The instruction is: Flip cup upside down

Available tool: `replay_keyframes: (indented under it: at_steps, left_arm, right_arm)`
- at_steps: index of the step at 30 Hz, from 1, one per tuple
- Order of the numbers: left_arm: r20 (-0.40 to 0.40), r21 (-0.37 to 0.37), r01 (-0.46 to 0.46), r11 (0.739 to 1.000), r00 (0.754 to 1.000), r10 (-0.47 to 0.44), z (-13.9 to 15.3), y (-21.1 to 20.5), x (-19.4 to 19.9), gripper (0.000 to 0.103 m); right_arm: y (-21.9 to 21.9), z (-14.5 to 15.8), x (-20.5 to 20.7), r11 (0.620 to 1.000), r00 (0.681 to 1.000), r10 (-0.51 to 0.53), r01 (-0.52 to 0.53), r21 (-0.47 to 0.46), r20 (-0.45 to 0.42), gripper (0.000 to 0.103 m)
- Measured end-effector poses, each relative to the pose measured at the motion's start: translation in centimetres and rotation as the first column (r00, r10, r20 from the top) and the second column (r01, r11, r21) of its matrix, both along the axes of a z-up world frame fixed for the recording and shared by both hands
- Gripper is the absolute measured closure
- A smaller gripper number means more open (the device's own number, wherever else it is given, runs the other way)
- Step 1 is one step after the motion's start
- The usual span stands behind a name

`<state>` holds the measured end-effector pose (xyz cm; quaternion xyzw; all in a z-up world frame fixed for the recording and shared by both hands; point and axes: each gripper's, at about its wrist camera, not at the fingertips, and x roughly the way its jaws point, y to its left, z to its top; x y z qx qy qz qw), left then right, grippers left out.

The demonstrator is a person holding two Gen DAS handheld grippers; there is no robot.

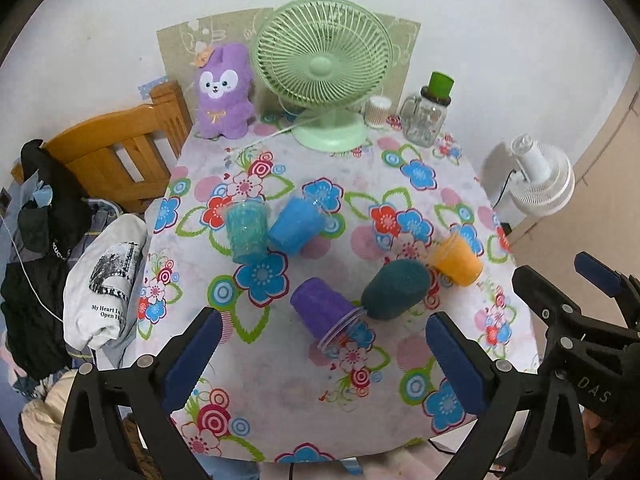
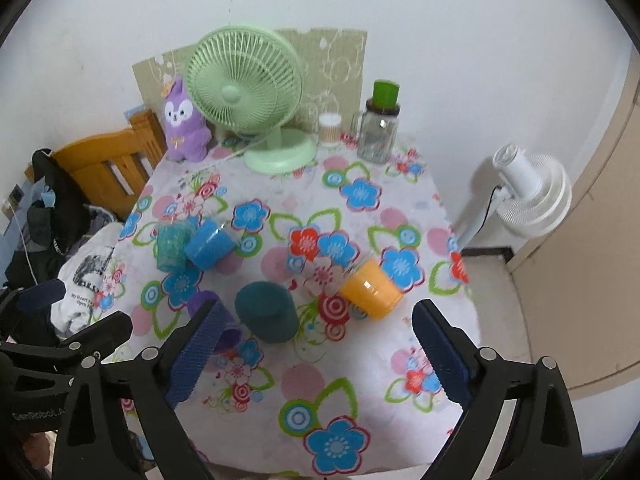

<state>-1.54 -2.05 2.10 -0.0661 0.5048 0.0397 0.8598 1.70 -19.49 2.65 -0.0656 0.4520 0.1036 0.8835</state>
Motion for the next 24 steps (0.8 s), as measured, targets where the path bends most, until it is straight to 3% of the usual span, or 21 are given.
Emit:
replay_keyframes:
  at_steps: [24]
  left_arm:
    - [0.076, 0.054, -0.025, 0.998, 0.997, 0.021, 2.9, -2.2, -1.7, 0.000]
  right_arm:
    - [-2.2, 2.7, -1.6, 0.999, 0.997, 0.014, -0.017, 0.030, 0.079, 0.006]
